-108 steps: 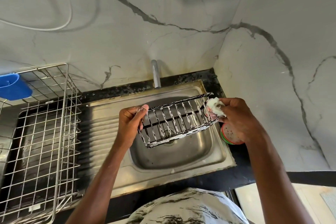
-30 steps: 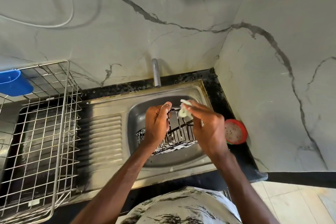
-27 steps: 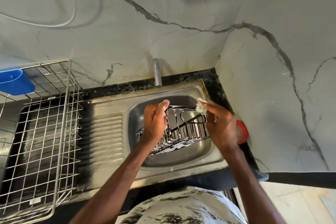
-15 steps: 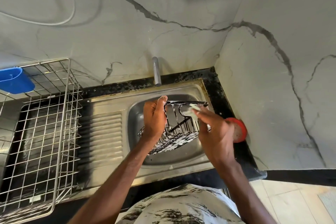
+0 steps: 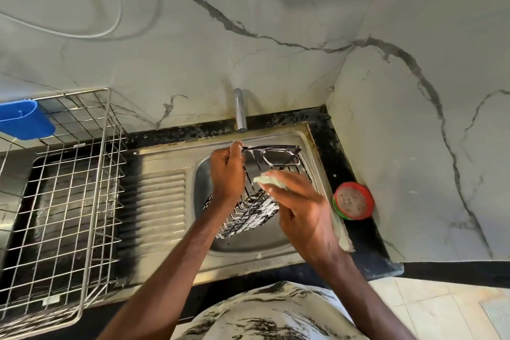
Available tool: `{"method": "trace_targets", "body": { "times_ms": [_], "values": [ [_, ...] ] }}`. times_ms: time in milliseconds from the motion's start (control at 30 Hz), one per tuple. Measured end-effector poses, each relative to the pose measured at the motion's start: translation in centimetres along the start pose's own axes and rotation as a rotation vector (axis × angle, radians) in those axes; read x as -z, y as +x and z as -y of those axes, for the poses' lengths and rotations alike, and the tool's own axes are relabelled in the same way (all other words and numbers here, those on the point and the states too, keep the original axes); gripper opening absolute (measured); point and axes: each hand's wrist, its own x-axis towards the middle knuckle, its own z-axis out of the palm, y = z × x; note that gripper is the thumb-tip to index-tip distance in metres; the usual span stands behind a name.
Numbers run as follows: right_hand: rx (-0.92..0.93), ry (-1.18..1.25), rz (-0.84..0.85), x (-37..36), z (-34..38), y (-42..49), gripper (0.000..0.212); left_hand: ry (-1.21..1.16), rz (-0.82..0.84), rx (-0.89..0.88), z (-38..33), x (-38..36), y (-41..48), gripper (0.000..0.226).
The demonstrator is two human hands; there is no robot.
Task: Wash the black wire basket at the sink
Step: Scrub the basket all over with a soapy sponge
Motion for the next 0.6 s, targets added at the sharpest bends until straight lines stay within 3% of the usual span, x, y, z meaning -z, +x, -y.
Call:
{"method": "trace_targets", "body": {
  "times_ms": [167,300,500,600],
  "values": [
    [-0.166,-0.061,-0.109,0.3,-4.1,-0.5,0.036,-0.063,0.03,0.019,-0.2,0.3,0.6,0.057],
    [-0.303,-0.088,-0.182,0.0,-4.8,-0.4,0.038,-0.107,0.01,-0.01,0.2,0.2,0.3,0.048],
    [0.008,0.027,-0.021,-2.0,0.7,-0.2,0.035,-0.022,0.023,-0.023,0.3,0.2,0.1,0.052],
    [-0.005,0.012,-0.038,-1.8,-0.7,0.1,0.034,-0.008,0.053,-0.058,0.5,0.2,-0.1,0.058]
  ]
}}
